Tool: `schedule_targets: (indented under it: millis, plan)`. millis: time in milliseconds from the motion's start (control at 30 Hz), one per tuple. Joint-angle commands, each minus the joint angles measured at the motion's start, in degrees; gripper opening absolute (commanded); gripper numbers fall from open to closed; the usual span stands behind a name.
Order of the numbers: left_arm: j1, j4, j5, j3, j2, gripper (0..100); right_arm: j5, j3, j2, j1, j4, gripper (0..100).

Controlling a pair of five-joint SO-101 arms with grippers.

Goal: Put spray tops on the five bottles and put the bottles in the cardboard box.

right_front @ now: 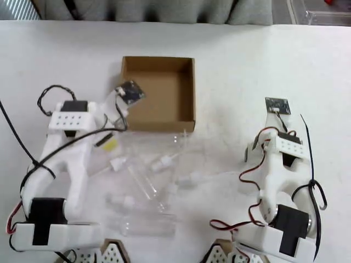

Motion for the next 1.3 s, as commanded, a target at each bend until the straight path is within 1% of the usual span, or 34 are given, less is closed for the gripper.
schedule_targets:
  millis: [0, 67, 133, 300, 367, 467, 567, 700, 833, 900, 967, 1067, 1167, 1267]
  plan:
    - [0.84, 3.78, 13.45, -3.16, -0.22, 11, -0.18, -2.46, -0.13, 0.48, 0.22, 1.9]
    - [0.92, 4.31, 17.58, -1.41, -0.40, 11, -0.18, -2.46, -0.13, 0.48, 0.22, 1.9]
    - [0.92, 4.31, 19.60, 0.26, -0.40, 11, -0.18, -2.46, -0.13, 0.48, 0.22, 2.8]
    - [0.40, 5.63, 19.69, 2.90, -0.48, 11, -0.26, -2.46, -0.13, 0.40, 0.22, 15.3]
    - [0.04, 6.42, 19.69, 3.78, -0.48, 11, -0.18, -2.46, -0.13, 0.40, 0.22, 18.0]
    - [-4.26, 5.71, 20.04, 4.48, -0.48, 11, -0.18, -2.46, -0.13, 0.31, 0.22, 18.2]
    - [-8.66, 2.90, 20.22, 5.01, -0.48, 11, -0.18, -2.55, -0.13, 0.40, 0.22, 18.6]
    - [-9.10, 1.58, 20.22, 5.98, -1.19, 11, -0.18, -2.55, -0.31, 0.31, 0.31, 18.7]
    - [-9.01, 1.76, 20.57, 7.82, -9.19, 11, -0.18, -2.55, -0.40, 0.31, 0.31, 18.7]
    - [-7.96, 1.32, 23.03, 10.73, -15.25, 11, -0.18, -2.55, -0.48, 0.31, 0.31, 18.7]
    - [-7.43, -0.53, 25.05, 14.77, -21.58, 11, -0.18, -2.55, -0.66, 0.31, 0.40, 18.7]
    - [-8.92, -6.15, 28.40, 20.92, -29.49, 11, -0.18, -2.64, -0.75, 0.31, 0.57, 18.7]
    - [-11.65, -11.34, 30.95, 24.88, -31.87, 11, -0.09, -4.57, -0.75, 0.22, 3.12, 18.7]
    - [-13.49, -11.87, 33.32, 24.26, -30.29, 11, -0.09, -11.16, -0.75, 0.48, 11.12, 18.7]
